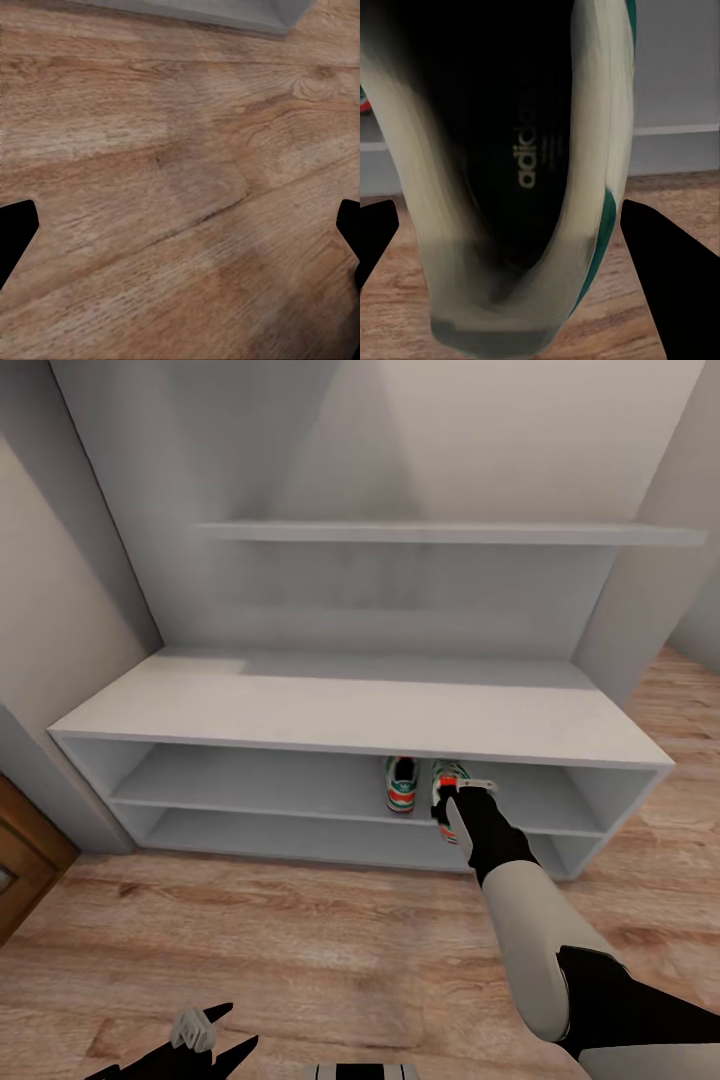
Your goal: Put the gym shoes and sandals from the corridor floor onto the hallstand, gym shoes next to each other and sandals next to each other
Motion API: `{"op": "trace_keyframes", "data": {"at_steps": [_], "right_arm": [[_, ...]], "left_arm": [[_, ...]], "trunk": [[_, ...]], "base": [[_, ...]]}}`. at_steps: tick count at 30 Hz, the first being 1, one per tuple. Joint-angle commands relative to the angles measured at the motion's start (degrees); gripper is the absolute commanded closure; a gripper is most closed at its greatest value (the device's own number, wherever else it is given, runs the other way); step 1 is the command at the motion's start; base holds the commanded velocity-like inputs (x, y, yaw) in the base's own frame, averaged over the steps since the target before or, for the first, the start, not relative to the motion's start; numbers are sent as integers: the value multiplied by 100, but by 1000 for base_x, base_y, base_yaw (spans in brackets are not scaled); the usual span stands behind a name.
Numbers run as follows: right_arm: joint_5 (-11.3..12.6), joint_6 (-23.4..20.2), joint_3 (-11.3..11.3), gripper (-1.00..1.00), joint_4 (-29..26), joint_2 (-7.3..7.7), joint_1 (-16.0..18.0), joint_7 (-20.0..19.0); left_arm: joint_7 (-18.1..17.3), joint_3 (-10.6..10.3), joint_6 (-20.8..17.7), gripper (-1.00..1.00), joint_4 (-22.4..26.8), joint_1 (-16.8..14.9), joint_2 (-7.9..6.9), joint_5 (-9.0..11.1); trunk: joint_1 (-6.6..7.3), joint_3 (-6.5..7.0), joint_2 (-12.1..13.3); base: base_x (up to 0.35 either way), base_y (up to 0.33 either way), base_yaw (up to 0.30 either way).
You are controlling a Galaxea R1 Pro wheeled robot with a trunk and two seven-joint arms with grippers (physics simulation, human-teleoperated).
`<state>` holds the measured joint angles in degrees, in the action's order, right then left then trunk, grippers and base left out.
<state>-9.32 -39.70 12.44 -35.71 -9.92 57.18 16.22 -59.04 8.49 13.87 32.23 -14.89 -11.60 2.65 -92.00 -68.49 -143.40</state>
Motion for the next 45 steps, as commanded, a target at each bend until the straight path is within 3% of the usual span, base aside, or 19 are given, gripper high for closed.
{"op": "trace_keyframes", "data": {"at_steps": [1,38,45], "right_arm": [[-59,-29,31,100,-7,-8,3,-22],[-61,-29,31,100,-7,-8,3,-22],[-58,-29,31,100,-7,-8,3,-22]], "left_arm": [[-20,6,28,-100,-6,-4,0,7],[-20,-12,22,-100,34,-3,26,-20],[-20,-6,-127,-100,24,0,26,-24]], "trunk": [[0,-5,-2],[0,-5,-2],[0,-33,-2]], "base": [[155,0,0],[26,3,0],[0,0,0]]}}
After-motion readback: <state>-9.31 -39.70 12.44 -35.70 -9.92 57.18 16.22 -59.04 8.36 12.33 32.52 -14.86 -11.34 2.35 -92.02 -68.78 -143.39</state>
